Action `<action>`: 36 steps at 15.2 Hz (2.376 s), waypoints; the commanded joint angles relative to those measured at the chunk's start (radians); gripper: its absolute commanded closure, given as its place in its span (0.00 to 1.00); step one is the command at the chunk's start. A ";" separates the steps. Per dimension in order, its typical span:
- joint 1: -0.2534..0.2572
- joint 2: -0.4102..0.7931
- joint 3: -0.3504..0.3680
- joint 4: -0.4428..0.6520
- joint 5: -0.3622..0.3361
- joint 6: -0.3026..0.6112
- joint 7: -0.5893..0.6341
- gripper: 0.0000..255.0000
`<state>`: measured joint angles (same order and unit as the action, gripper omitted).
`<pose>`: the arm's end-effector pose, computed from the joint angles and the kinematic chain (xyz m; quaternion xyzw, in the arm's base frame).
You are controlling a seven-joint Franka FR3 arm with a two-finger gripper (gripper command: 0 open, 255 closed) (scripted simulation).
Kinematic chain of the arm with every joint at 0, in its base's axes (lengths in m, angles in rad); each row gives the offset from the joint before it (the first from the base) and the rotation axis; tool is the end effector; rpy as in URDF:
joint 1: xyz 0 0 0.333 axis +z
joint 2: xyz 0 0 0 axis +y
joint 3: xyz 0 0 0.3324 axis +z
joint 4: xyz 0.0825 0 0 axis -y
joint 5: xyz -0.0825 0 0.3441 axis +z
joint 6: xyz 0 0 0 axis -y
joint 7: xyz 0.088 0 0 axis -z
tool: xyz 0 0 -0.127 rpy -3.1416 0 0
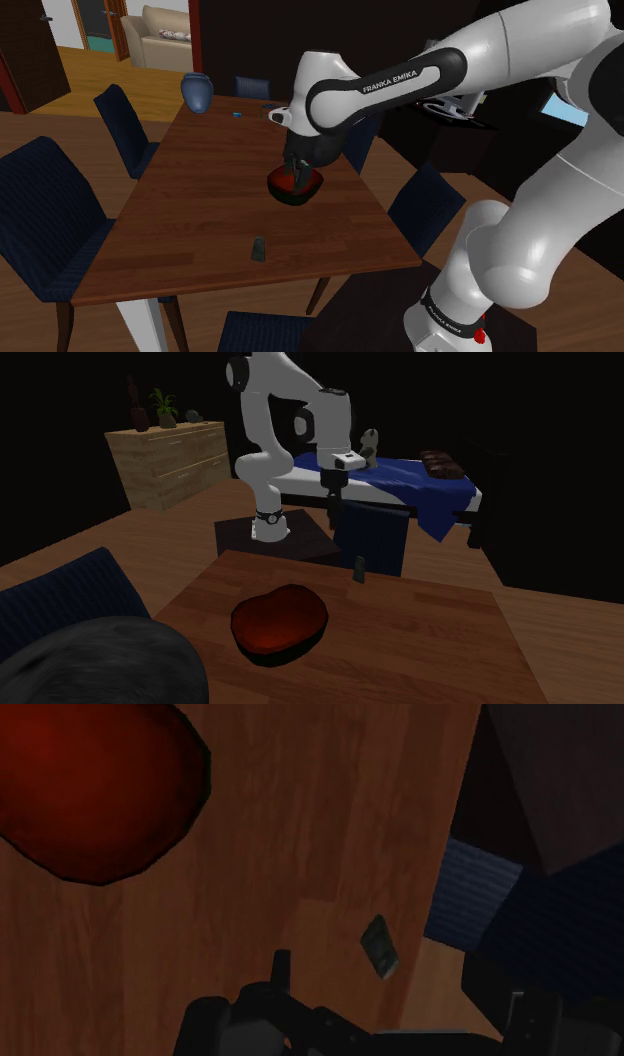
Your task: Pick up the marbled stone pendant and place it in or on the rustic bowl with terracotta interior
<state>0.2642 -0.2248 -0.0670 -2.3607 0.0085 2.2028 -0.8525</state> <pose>0.4291 0.0853 0.4398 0.8658 0.4992 0.0349 0.0003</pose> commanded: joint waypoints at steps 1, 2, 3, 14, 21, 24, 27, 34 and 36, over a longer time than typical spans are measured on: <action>0.024 0.059 0.009 0.005 0.007 0.043 -0.064 0.00; 0.034 0.087 0.013 0.008 0.011 0.063 -0.097 0.00; 0.044 0.114 0.017 0.011 0.014 0.082 -0.129 0.00; 0.108 0.359 0.079 0.031 0.018 0.259 -0.375 0.00; 0.108 0.421 0.080 0.021 0.019 0.330 -0.376 0.00; 0.108 0.421 0.080 0.021 0.019 0.330 -0.376 0.00; 0.108 0.421 0.080 0.022 0.019 0.330 -0.376 0.00; 0.108 0.420 0.080 0.021 0.019 0.330 -0.376 1.00; 0.108 0.420 0.080 0.021 0.019 0.330 -0.376 1.00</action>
<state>0.3725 0.1953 0.0126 -2.3393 0.0273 2.5329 -1.2287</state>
